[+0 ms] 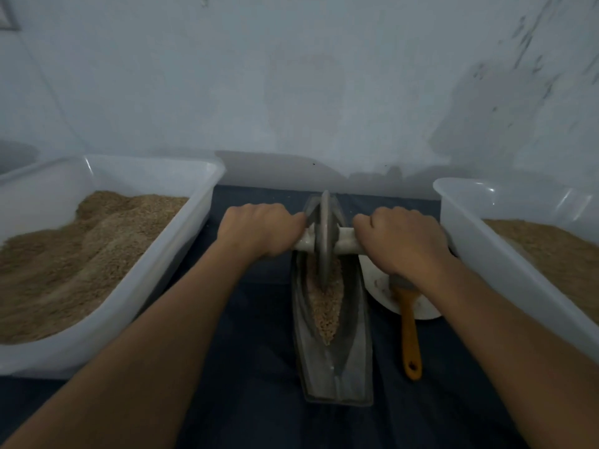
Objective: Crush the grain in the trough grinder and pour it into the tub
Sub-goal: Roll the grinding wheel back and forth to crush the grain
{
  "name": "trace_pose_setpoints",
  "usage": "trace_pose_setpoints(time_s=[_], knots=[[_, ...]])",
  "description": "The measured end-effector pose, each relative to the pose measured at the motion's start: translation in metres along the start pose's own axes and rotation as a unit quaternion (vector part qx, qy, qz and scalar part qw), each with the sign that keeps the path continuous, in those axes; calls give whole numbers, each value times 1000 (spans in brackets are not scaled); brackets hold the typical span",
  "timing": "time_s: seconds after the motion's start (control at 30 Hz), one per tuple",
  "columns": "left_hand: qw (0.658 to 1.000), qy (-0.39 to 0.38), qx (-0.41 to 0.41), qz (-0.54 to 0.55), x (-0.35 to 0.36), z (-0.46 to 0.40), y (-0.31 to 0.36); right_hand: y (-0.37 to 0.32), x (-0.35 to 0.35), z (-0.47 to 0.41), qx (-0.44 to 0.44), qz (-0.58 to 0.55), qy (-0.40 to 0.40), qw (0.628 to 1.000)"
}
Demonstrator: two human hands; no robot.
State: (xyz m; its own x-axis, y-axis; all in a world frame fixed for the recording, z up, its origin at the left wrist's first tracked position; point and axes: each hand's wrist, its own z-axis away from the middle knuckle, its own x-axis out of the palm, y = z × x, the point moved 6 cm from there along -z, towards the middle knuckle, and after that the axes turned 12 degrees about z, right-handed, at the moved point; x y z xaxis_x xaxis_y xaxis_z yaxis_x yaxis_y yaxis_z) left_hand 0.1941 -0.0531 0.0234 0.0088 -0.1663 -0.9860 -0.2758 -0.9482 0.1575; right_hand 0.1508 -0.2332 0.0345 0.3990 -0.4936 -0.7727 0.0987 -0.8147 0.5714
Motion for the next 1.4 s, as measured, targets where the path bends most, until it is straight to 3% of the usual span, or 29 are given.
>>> trace_pose_setpoints(time_s=[0.07, 0.17, 0.3, 0.37, 0.47, 0.57, 0.67, 0.8, 0.87, 0.97, 1.1, 1.2, 1.3, 1.4], knots=[[997, 49, 29, -54, -2, 12, 4, -3, -6, 8, 7, -8, 13, 1000], [969, 172, 103, -148, -3, 57, 19, -3, -12, 33, 86, -49, 50, 994], [954, 237, 169, -77, -7, 114, 29, -6, -29, 80, 129, -158, 154, 967], [951, 267, 152, -23, -12, 126, 28, -6, -39, 94, 132, -179, 221, 950], [946, 297, 128, 0, -13, 121, 25, -7, -41, 96, 137, -181, 246, 942], [942, 278, 157, -100, -3, 97, 26, -5, -26, 79, 153, -156, 166, 962], [958, 225, 124, -131, 0, 56, 16, -1, -9, 37, 128, -95, 69, 985], [995, 78, 43, -45, 2, 1, -1, 13, 14, -16, 69, -117, -65, 989], [999, 40, -1, 12, 3, -9, -6, 14, 15, -25, 51, -111, -76, 990], [994, 100, 18, -26, 2, 4, -2, 11, 7, -15, 69, -102, -36, 992], [962, 224, 112, -112, -3, 60, 17, 0, -4, 34, 108, -75, 56, 990], [940, 282, 166, -97, -7, 99, 25, -7, -20, 72, 141, -149, 135, 969], [929, 328, 166, -39, -7, 119, 21, -6, -33, 88, 134, -184, 239, 944], [919, 356, 169, -33, -6, 116, 19, -7, -31, 81, 124, -183, 242, 945]])
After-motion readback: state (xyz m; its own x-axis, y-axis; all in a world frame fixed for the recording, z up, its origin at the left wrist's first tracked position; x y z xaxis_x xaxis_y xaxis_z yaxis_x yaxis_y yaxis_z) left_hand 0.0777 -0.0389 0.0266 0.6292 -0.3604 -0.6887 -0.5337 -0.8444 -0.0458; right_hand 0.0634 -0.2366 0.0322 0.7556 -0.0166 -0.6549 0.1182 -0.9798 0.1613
